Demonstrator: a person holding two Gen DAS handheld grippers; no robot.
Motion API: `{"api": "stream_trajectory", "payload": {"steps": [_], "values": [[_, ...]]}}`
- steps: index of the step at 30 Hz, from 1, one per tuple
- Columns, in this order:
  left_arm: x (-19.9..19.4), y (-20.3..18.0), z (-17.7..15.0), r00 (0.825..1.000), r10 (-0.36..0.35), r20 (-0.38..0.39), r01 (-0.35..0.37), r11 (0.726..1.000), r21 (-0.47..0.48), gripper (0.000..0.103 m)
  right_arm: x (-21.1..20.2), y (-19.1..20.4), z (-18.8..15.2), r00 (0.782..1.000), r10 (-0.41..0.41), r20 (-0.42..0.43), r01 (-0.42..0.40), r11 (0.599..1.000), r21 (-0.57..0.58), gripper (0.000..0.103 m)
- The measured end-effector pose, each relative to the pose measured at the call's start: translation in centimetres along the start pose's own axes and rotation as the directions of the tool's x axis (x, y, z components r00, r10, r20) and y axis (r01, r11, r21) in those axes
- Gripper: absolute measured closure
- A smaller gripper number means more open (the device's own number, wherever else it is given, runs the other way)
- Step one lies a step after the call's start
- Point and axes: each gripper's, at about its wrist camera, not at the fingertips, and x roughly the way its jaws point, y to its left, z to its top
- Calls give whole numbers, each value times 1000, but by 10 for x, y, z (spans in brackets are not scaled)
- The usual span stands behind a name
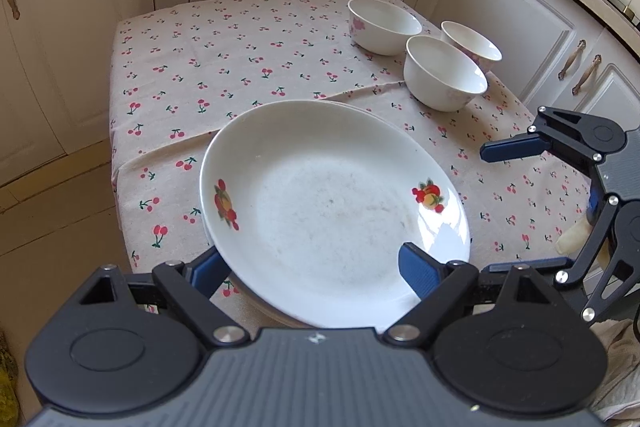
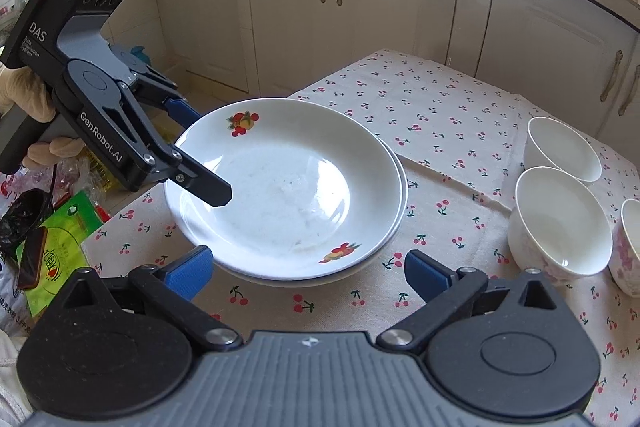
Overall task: Organize plates and bowls
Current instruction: 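Lower the plate onto the stack and open both tools, then move both tools away from the plates toward the plain white bowl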
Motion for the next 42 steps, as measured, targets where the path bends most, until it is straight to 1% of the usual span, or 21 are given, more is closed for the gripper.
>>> {"api": "stream_trajectory", "payload": {"steps": [5,10,14,15,17,20,24,28,30,33,36,39,42], "values": [[0,-4,-2,1000,23,2,-23,1000,14,13,-8,2,-5,997,-74,24,74,997,7,0],[-1,-8,-4,999,45,-6,-45,999,24,13,-16,4,-11,988,-147,46,146,989,9,0],[2,-3,-8,998,58,-28,-58,998,3,13,-22,4,-14,984,-165,67,164,986,25,0],[2,-3,-11,998,55,-21,-55,998,7,13,-24,4,-15,984,-165,71,163,986,32,0],[2,-5,-13,997,76,-9,-75,997,14,13,-27,3,-17,982,-173,80,170,984,43,0],[-5,-13,-16,996,87,34,-88,996,34,13,-35,0,-20,976,-197,94,192,980,60,0],[-16,-30,-17,991,89,100,-97,993,68,13,-45,-3,-29,961,-251,115,242,967,83,0],[-25,-55,-18,978,93,188,-115,988,107,10,-54,-7,-39,936,-327,131,317,944,91,0],[-26,-69,-17,971,87,222,-115,987,117,9,-58,-9,-44,930,-342,134,332,939,96,0],[-23,-89,-17,965,63,254,-95,989,114,8,-65,-15,-53,922,-362,136,351,931,99,0],[-16,-108,-16,962,42,270,-73,992,104,8,-71,-21,-62,916,-376,139,364,925,106,0],[-6,-125,-14,958,54,283,-87,991,106,8,-78,-32,-72,913,-384,138,370,922,119,0],[4,-140,-9,953,71,296,-105,989,100,8,-84,-47,-81,918,-372,138,354,925,138,0]]}}
